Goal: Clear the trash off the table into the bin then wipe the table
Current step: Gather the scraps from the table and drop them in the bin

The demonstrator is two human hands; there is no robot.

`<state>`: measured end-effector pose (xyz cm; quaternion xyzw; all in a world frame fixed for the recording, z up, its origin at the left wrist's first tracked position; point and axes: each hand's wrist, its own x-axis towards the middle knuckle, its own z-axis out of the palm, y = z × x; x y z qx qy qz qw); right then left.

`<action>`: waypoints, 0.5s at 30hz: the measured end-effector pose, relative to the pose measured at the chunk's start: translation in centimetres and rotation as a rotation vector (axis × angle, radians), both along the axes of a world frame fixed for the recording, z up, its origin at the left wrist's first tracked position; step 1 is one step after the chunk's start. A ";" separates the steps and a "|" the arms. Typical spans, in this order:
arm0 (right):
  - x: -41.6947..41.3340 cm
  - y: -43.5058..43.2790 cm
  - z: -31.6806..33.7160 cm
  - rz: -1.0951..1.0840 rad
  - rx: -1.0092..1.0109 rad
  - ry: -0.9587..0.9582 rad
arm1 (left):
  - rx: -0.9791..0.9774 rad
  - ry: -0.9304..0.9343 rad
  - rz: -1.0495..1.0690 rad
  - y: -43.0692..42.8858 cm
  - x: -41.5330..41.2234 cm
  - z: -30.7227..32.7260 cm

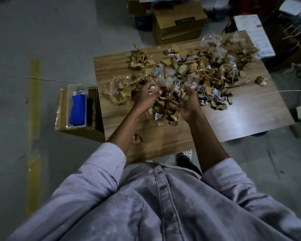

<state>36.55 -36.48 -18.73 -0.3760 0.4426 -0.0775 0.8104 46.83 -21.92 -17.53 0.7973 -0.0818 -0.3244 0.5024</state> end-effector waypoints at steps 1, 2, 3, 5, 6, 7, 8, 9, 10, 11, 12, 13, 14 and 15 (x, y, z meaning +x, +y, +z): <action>-0.5 0.0 -0.2 0.004 -0.011 0.022 | 0.031 -0.016 0.048 1.0 -0.6 -0.7; -1.1 0.0 -0.5 0.003 -0.042 0.054 | 0.093 -0.045 0.104 2.2 -1.2 -1.5; -1.9 0.0 -0.8 0.005 -0.076 0.083 | 0.180 -0.071 0.152 3.7 -1.9 -2.3; -3.5 0.3 -1.5 0.012 -0.142 0.136 | 0.424 -0.052 0.142 6.8 -3.6 -4.2; -4.3 0.7 -1.8 0.009 -0.152 0.165 | 0.536 -0.009 0.084 8.1 -4.5 -5.2; -5.0 1.1 -2.1 0.009 -0.150 0.186 | 0.608 0.046 0.027 9.1 -5.3 -6.2; -5.6 1.7 -2.2 0.021 -0.139 0.209 | 0.645 0.086 -0.015 9.7 -6.1 -7.3; -6.1 2.3 -2.6 0.047 -0.139 0.238 | 0.662 0.094 -0.046 10.0 -6.8 -8.3; -6.3 2.9 -2.9 0.081 -0.143 0.269 | 0.661 0.067 -0.060 10.0 -7.5 -9.2; -6.4 3.4 -3.3 0.107 -0.153 0.294 | 0.643 0.013 -0.061 9.8 -8.0 -9.7; -6.5 3.8 -3.6 0.127 -0.164 0.309 | 0.617 -0.048 -0.053 9.5 -8.3 -10.1; -6.4 4.2 -4.0 0.146 -0.174 0.314 | 0.585 -0.092 -0.054 9.2 -8.6 -10.2; -6.4 4.4 -4.3 0.166 -0.178 0.308 | 0.560 -0.114 -0.064 8.8 -8.6 -10.3; -6.2 4.6 -4.4 0.186 -0.182 0.300 | 0.537 -0.121 -0.078 8.3 -8.5 -10.4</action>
